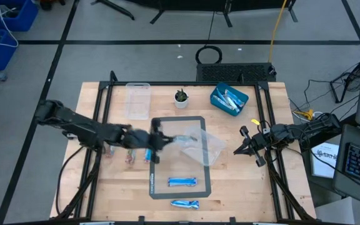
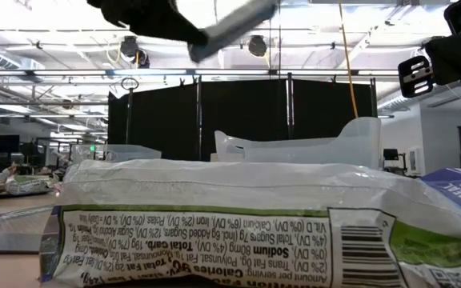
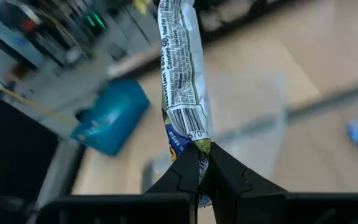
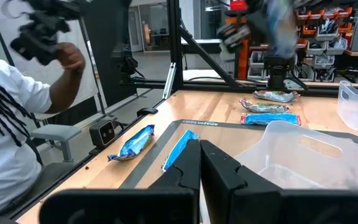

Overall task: Pick and place Granola Bars by type
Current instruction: Put the snack into the center bin

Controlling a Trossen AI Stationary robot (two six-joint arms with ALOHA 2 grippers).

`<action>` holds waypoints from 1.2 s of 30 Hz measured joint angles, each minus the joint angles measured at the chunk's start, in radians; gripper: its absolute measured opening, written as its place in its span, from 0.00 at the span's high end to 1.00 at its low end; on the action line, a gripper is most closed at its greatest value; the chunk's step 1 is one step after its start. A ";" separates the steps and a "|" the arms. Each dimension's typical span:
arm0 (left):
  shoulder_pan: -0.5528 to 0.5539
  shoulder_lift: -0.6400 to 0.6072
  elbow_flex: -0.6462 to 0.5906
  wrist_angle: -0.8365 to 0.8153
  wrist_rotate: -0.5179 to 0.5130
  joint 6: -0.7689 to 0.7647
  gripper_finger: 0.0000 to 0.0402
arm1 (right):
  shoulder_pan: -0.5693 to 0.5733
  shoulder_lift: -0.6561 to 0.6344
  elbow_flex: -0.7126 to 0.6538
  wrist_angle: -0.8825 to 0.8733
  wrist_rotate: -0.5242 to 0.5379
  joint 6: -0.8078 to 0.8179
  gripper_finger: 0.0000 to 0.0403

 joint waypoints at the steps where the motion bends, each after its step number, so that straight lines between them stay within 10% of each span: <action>1: 0.017 -0.048 -0.050 0.044 0.018 -0.003 0.96 | 0.000 0.000 0.000 0.000 0.000 0.000 1.00; 14: 0.231 -0.421 -0.574 0.623 0.282 -0.367 0.96 | 0.000 0.007 0.000 0.001 0.000 0.000 1.00; 25: 0.251 -0.423 -0.589 0.613 0.551 -0.485 0.95 | 0.000 0.008 0.000 0.000 0.000 0.000 1.00; 30: 0.244 -0.422 -0.588 0.559 0.913 -0.594 0.96 | 0.000 0.008 0.000 0.000 0.000 0.000 1.00; 36: 0.215 -0.422 -0.588 0.561 0.843 -0.628 0.96 | 0.000 0.008 0.000 0.000 0.000 0.000 1.00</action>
